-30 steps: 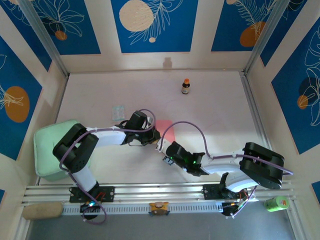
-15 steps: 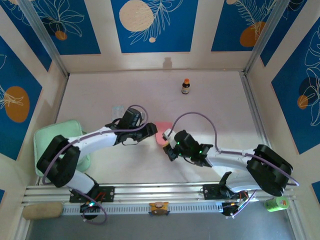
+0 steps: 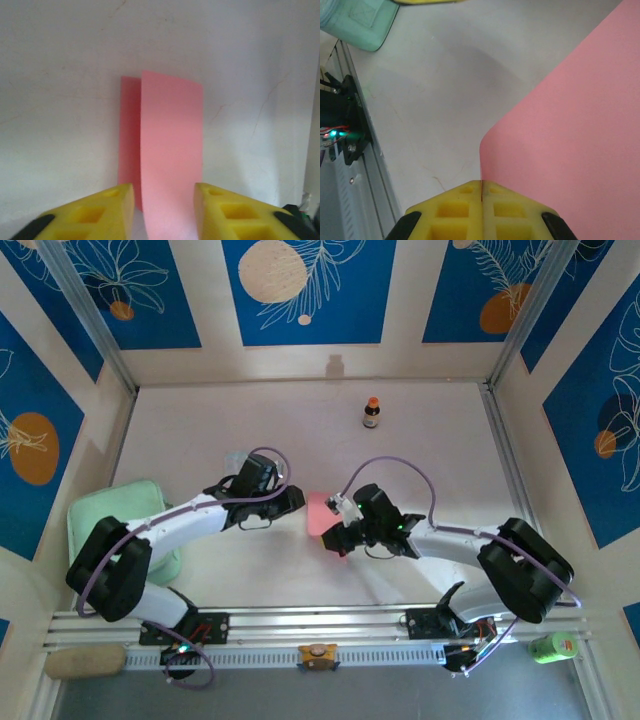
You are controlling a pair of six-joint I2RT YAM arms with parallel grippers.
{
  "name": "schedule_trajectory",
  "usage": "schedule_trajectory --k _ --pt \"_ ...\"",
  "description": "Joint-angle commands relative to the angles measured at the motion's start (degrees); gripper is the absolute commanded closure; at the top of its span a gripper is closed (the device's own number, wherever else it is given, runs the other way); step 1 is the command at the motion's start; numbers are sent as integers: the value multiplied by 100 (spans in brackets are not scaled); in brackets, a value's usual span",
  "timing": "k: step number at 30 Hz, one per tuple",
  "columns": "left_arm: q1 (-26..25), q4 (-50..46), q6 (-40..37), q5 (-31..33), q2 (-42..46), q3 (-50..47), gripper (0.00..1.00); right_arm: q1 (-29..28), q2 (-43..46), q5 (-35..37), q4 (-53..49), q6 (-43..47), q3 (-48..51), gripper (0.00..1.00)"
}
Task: Fold a paper plane with a square sheet of paper (pick it up from the middle)
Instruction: Third fold the triangle at the center of the table.
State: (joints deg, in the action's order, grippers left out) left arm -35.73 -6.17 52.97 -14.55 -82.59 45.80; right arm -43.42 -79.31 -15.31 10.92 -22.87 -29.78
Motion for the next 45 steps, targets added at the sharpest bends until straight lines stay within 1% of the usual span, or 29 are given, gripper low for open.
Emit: schedule_trajectory --k 1,3,6,12,19,30,37,45 --pt "50 137 -177 -258 -156 221 72 9 -91 -294 54 -112 -75 98" --pt "48 212 -235 -464 -360 364 76 22 -121 -288 144 -152 -26 98" --pt "48 367 -272 -753 -700 552 79 31 -153 -288 270 -207 40 98" --pt "39 513 -381 -1207 -1462 973 82 30 -252 -241 356 -269 73 98" --pt "26 587 -508 -1540 -2232 1319 84 29 -392 -231 415 -296 80 98" --pt "23 413 -706 -1464 -2975 1351 86 116 -639 -334 296 -322 9 98" --pt "24 350 -788 -1349 -3019 1221 86 351 -691 -301 33 -399 -84 98" --pt "22 358 -754 -1322 -2964 1212 86 501 -905 -47 -238 -358 -290 97"
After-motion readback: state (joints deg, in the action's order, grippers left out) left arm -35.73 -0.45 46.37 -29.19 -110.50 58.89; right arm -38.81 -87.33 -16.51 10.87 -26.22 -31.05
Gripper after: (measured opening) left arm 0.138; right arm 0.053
